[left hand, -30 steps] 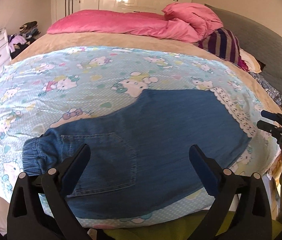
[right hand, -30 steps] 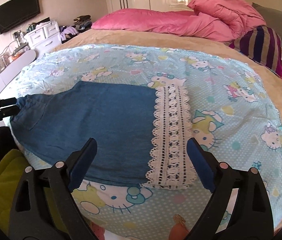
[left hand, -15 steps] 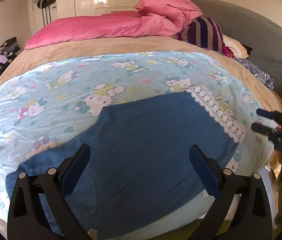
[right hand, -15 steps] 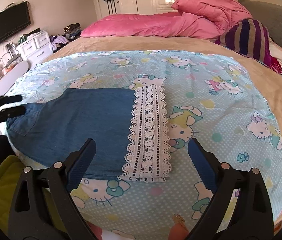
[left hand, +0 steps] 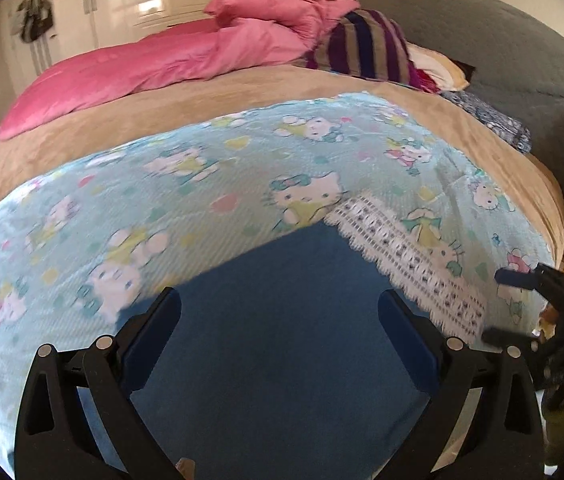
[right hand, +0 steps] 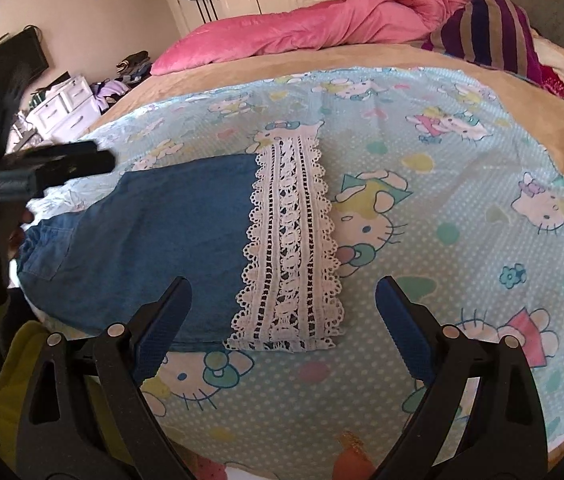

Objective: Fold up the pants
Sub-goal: 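Move the left tool to the lace trim and grasp its edge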

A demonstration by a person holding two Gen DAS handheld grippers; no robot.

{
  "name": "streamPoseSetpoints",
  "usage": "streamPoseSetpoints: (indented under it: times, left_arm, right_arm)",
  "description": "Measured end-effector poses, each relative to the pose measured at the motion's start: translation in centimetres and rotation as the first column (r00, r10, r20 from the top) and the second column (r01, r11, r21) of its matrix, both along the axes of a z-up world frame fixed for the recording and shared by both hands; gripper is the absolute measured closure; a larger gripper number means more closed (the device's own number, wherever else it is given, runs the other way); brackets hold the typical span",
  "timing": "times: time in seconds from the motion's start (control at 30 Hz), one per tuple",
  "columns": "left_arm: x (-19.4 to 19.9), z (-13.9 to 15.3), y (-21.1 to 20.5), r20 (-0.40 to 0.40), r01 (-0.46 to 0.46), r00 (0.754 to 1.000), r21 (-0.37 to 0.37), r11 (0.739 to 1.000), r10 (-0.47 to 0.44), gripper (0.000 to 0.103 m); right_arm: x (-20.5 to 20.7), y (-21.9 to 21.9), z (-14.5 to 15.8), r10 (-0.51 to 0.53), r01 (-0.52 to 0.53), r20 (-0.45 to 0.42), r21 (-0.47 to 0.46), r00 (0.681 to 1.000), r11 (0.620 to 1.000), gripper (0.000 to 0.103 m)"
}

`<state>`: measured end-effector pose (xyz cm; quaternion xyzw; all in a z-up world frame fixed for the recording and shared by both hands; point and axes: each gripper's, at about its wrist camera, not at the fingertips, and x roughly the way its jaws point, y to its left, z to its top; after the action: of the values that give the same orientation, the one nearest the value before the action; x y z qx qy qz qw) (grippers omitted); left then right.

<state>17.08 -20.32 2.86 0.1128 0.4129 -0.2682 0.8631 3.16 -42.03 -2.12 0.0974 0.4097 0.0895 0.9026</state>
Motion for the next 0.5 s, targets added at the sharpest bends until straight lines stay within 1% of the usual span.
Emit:
streamPoseSetpoints:
  times: [0.1, 0.17, 0.27, 0.37, 0.47, 0.5]
  left_arm:
    - [2.2, -0.7, -1.7, -0.016, 0.033, 0.999, 0.001, 0.999, -0.033, 0.005]
    - [3.4, -1.3, -2.4, -0.019, 0.038, 0.999, 0.007, 0.999, -0.038, 0.005]
    - [6.0, -3.0, -3.2, -0.071, 0.036, 0.997, 0.002, 0.999, -0.036, 0.005]
    - [7.8, -4.4, -3.4, -0.119, 0.028, 0.992, -0.005, 1.0, -0.028, 0.005]
    - [9.4, -5.8, -3.4, -0.179, 0.027, 0.983, -0.047, 0.999, -0.035, 0.005]
    - [9.9, -6.4, -3.3, -0.203, 0.027, 0.978, -0.074, 0.997, -0.042, 0.005]
  right_arm:
    - [0.3, 0.0, -0.4, -0.001, 0.001, -0.012, 0.015, 1.0, 1.0, 0.016]
    - [0.6, 0.1, -0.7, 0.003, -0.003, -0.024, 0.019, 1.0, 1.0, 0.016]
    - [1.1, 0.3, -1.3, 0.007, -0.006, -0.045, 0.026, 0.999, 1.0, 0.016]
    - [1.5, 0.5, -1.8, 0.012, -0.01, -0.058, 0.036, 0.998, 0.999, 0.016]
    - [1.9, 0.7, -2.6, 0.014, -0.011, -0.084, 0.037, 0.996, 0.999, 0.016]
    - [2.0, 0.7, -3.0, 0.008, -0.004, -0.093, 0.044, 0.996, 0.999, 0.016]
